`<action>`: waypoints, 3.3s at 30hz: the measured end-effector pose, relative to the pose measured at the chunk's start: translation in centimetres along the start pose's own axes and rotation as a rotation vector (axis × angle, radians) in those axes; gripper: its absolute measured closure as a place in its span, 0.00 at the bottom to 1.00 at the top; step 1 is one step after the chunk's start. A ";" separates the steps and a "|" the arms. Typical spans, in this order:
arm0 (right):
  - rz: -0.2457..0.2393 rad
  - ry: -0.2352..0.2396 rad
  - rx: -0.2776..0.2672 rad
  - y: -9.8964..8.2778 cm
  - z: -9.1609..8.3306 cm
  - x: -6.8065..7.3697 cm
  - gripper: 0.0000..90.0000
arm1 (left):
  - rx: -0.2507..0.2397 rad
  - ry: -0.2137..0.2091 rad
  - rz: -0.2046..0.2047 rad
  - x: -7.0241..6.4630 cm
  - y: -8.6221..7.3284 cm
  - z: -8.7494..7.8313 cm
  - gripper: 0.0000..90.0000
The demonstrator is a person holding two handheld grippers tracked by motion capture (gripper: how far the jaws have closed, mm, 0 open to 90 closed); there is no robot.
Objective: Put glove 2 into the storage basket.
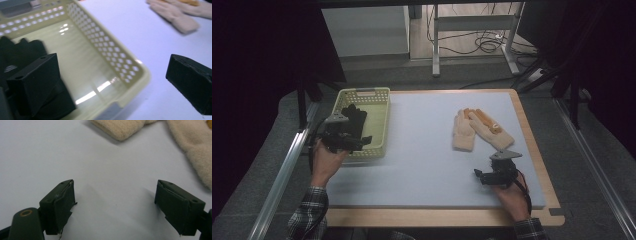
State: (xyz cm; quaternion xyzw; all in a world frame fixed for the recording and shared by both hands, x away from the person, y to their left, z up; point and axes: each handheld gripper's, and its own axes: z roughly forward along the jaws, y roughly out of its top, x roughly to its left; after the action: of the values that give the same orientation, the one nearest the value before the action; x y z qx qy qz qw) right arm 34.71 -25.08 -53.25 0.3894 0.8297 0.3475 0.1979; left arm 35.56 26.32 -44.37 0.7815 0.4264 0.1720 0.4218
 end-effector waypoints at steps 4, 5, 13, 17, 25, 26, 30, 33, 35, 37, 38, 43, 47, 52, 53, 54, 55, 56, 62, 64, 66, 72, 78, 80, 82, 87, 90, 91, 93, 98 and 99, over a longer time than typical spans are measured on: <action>0.000 0.000 0.001 0.0 0.0 0.0 0.18 | -0.017 -0.030 0.049 -1.9 -0.3 0.1 0.00; 0.000 0.000 0.001 0.0 0.0 0.0 0.18 | -0.020 -0.037 0.061 -2.4 -0.3 0.1 0.00; 0.000 0.000 0.000 0.0 0.0 0.0 0.18 | -0.020 -0.100 0.127 -5.9 -0.8 1.1 0.00; 0.000 0.000 0.000 0.0 0.0 0.0 0.18 | -0.021 -0.138 0.144 -7.5 -1.4 1.9 0.00; 0.000 0.000 0.000 0.0 0.0 0.0 0.18 | 0.009 -0.190 0.169 -10.1 -3.6 4.6 0.00; 0.001 0.001 0.001 0.0 0.0 0.0 0.18 | 0.017 -0.194 0.170 -10.3 -3.9 5.0 0.00; 0.004 0.001 0.002 0.0 0.0 0.0 0.18 | 0.054 -0.193 0.176 -10.9 -5.4 6.4 0.00; 0.004 0.002 0.002 0.0 0.0 0.0 0.18 | 0.083 -0.169 0.187 -11.1 -6.3 7.1 0.00; 0.005 0.002 0.002 0.0 0.0 0.0 0.18 | 0.100 -0.149 0.193 -11.2 -6.9 7.4 0.00; 0.004 0.001 0.002 0.0 0.0 0.0 0.18 | 0.119 -0.120 0.202 -11.2 -7.4 7.8 0.00; 0.004 0.002 0.002 0.0 0.0 0.0 0.18 | 0.130 -0.107 0.206 -11.2 -7.6 8.0 0.00; 0.004 0.002 0.002 0.0 0.0 0.0 0.18 | 0.167 -0.070 0.203 -11.0 -8.1 8.5 0.00; 0.004 0.002 0.002 0.0 0.0 0.0 0.18 | 0.191 -0.100 0.151 -10.5 -8.0 8.8 0.00; 0.004 0.002 0.003 0.0 0.0 0.0 0.18 | 0.189 -0.096 0.160 -10.5 -8.1 8.7 0.00; 0.004 0.004 0.003 0.0 0.0 -0.1 0.18 | 0.189 -0.097 0.160 -10.5 -8.1 8.7 0.00; 0.004 0.005 0.003 0.0 0.0 -0.1 0.18 | 0.188 -0.096 0.160 -10.5 -8.1 8.7 0.00; 0.004 0.007 0.003 0.0 0.0 -0.1 0.18 | 0.188 -0.096 0.160 -10.5 -8.1 8.7 0.00; 0.004 0.007 0.003 0.1 0.0 -0.1 0.18 | 0.188 -0.096 0.161 -10.5 -8.1 8.7 0.00; 0.021 0.024 0.017 0.8 0.2 -0.4 0.21 | 0.186 -0.096 0.160 -10.5 -8.1 8.7 0.00; 0.021 0.029 0.016 1.4 0.1 -0.6 0.23 | 0.185 -0.095 0.160 -10.5 -8.1 8.7 0.00; 0.021 0.042 0.012 2.3 0.0 -0.8 0.24 | 0.185 -0.095 0.160 -10.5 -8.1 8.7 0.00; 0.030 0.054 -0.008 5.0 0.2 -1.6 0.27 | 0.183 -0.094 0.159 -10.5 -8.1 8.7 0.01; 0.026 0.049 -0.007 7.3 1.5 -2.2 0.33 | 0.182 -0.094 0.160 -10.5 -8.1 8.7 0.01; 0.020 0.044 -0.010 8.1 1.9 -2.4 0.36 | 0.182 -0.094 0.160 -10.5 -8.1 8.7 0.01; 0.020 0.036 -0.010 8.9 2.4 -2.7 0.38 | 0.182 -0.094 0.160 -10.5 -8.1 8.7 0.01; 0.026 0.033 -0.007 10.5 3.9 -3.3 0.45 | 0.184 -0.094 0.163 -10.5 -8.1 8.7 0.01; 0.016 0.031 0.005 11.1 5.1 -3.3 0.46 | 0.184 -0.094 0.163 -10.5 -8.1 8.7 0.01; 0.012 0.028 0.009 11.2 5.6 -3.2 0.46 | 0.184 -0.094 0.162 -10.5 -8.1 8.7 0.01; -0.004 0.012 0.021 11.5 6.5 -3.1 0.46 | 0.184 -0.094 0.162 -10.5 -8.1 8.7 0.01; -0.013 -0.021 0.041 11.8 8.6 -3.3 0.37 | 0.184 -0.094 0.161 -10.5 -8.1 8.7 0.01; -0.006 -0.019 0.044 11.9 8.9 -3.4 0.35 | 0.184 -0.094 0.161 -10.5 -8.1 8.7 0.01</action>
State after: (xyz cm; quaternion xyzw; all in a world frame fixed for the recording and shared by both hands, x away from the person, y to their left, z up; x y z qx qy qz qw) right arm 48.16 -18.57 -50.46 0.3944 0.8364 0.3251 0.1981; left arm 30.74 15.66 -55.04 0.8559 0.3557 0.1287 0.3527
